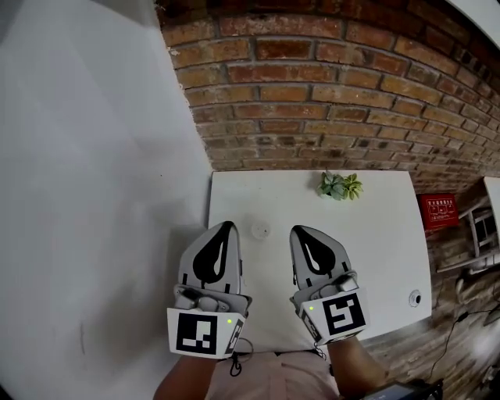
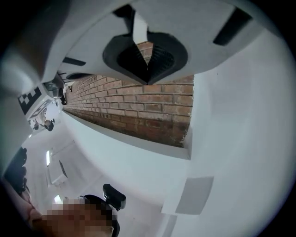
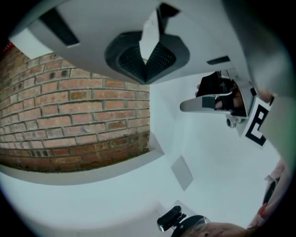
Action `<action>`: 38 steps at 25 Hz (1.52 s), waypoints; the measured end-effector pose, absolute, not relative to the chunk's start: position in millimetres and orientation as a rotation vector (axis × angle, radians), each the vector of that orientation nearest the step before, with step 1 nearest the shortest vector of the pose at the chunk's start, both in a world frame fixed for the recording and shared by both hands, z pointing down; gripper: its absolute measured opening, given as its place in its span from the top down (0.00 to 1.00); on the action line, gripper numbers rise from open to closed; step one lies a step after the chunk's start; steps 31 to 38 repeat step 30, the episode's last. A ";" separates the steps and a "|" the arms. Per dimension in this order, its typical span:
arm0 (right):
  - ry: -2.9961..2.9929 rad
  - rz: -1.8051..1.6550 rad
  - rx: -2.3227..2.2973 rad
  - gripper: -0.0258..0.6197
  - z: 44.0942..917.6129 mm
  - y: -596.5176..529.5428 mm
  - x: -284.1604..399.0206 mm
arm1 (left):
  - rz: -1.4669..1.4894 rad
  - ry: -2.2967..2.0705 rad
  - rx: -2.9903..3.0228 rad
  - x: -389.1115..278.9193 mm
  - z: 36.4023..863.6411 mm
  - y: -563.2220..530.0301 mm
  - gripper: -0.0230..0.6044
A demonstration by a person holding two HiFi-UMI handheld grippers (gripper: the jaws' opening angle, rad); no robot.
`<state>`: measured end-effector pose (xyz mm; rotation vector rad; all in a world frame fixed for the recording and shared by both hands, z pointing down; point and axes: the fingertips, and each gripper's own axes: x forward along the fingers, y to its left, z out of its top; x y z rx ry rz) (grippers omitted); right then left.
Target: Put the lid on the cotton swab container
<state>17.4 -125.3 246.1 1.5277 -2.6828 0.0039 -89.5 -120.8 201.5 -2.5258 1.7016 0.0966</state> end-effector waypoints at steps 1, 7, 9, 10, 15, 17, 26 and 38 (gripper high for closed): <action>-2.680 -0.006 1.530 0.95 244.7 -122.0 17.4 | 0.104 1.698 -2.525 -88.6 199.7 -118.8 0.96; -2.646 -0.033 1.554 0.96 239.8 -110.3 22.1 | 0.130 1.662 -2.523 -81.3 192.1 -108.3 0.96; -2.648 -0.022 1.558 0.96 238.2 -107.5 23.2 | 0.138 1.663 -2.532 -80.6 193.1 -106.8 0.96; -2.648 -0.036 1.561 0.96 237.9 -106.8 25.0 | 0.141 1.664 -2.534 -80.2 193.4 -106.1 0.96; -2.661 -0.066 1.561 0.95 236.5 -104.3 28.6 | 0.135 1.662 -2.535 -75.9 194.0 -103.7 0.96; -2.659 -0.064 1.563 0.95 236.2 -104.0 28.9 | 0.129 1.664 -2.537 -75.5 195.1 -103.6 0.96; -2.656 -0.077 1.563 0.95 236.1 -105.2 29.0 | 0.116 1.662 -2.545 -74.6 197.2 -105.3 0.96; -2.650 -0.067 1.568 0.95 236.6 -106.2 27.6 | 0.115 1.657 -2.547 -74.9 198.6 -106.5 0.96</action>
